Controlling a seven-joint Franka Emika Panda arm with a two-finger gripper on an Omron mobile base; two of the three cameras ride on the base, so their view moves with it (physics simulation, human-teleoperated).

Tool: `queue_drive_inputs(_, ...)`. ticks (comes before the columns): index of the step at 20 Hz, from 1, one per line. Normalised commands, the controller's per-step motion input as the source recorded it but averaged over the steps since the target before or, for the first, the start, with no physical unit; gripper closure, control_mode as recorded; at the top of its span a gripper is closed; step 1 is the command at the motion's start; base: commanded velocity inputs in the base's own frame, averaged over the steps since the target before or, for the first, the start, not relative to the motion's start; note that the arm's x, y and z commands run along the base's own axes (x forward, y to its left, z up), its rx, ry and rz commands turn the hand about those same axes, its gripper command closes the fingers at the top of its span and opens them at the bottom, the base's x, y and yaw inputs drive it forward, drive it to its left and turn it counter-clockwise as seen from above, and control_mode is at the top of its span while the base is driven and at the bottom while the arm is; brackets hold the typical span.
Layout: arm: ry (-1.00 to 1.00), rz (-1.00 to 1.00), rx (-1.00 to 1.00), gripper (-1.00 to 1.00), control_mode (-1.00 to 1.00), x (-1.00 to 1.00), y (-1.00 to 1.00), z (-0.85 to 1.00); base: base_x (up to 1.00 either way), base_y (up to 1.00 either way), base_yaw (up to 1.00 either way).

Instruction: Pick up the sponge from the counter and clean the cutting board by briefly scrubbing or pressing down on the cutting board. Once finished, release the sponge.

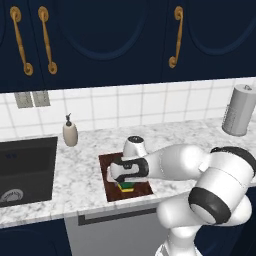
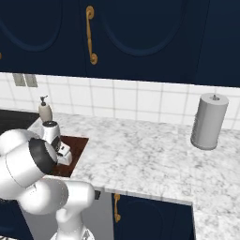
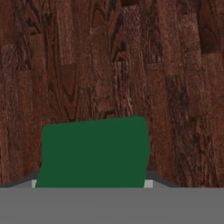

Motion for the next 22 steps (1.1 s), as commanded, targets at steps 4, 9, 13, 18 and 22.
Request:
queue_drive_inputs(4,0.00,0.00,0.00,1.00,-1.00,-0.99,-0.42,-0.69,0.00,0.00,0.00)
queue_drive_inputs(9,0.00,0.00,0.00,1.00,-1.00,-0.39,-0.52,-0.51,0.00,0.00,0.00)
queue_drive_inputs(13,0.00,0.00,0.00,1.00,-1.00,0.02,-0.58,-0.30,0.00,0.00,0.00)
queue_drive_inputs(18,0.00,0.00,0.01,1.00,-1.00,0.01,-0.63,-0.25,0.00,0.00,0.00)
queue_drive_inputs(22,0.00,0.00,0.00,1.00,-1.00,0.00,-0.63,-0.31,0.00,0.00,0.00)
